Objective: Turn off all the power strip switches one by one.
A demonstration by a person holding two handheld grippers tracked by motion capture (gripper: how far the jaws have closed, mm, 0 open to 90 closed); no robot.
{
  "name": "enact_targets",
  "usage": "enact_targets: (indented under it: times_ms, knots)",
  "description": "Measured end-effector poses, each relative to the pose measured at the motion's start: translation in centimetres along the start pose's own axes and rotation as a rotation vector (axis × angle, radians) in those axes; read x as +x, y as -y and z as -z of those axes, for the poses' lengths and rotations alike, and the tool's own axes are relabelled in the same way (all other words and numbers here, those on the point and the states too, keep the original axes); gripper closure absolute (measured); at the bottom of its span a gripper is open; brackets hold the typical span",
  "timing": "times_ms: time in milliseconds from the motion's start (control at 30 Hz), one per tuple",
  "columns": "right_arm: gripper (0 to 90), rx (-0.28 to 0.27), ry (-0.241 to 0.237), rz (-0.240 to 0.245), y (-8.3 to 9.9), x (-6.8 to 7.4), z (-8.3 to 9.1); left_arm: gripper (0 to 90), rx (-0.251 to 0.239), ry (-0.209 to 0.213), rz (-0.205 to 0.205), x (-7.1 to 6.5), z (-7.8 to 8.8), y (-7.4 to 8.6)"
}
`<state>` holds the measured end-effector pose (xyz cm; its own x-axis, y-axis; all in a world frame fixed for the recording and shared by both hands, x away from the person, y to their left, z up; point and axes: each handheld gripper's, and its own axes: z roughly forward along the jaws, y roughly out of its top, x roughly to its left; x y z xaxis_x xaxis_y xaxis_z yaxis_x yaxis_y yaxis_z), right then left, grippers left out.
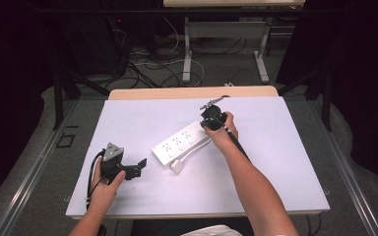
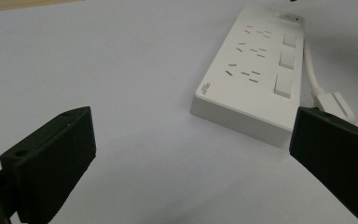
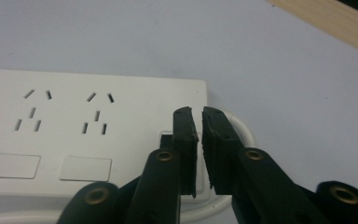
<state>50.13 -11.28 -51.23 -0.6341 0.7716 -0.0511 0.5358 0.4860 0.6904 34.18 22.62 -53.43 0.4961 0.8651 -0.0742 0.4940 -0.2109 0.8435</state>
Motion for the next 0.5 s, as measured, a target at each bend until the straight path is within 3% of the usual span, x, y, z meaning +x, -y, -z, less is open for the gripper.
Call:
enact_targets:
  times_ms: [133, 333, 367, 500]
  knots:
    - [90.0, 0.048, 0.025, -0.007, 0.16, 0.40, -0.32, 0.3, -0.002, 0.002, 0.008, -0.02, -0.01, 0.00]
    - [90.0, 0.086, 0.016, -0.032, 0.38, 0.70, -0.89, 0.3, -0.002, -0.001, 0.001, 0.08, 0.02, -0.02]
    - [90.0, 0.085, 0.013, -0.018, 0.38, 0.64, -0.95, 0.3, -0.003, -0.001, 0.002, 0.09, 0.01, -0.02]
    - [90.0, 0.090, 0.018, -0.035, 0.30, 0.65, -1.02, 0.3, -0.002, 0.001, 0.003, 0.11, 0.00, -0.02]
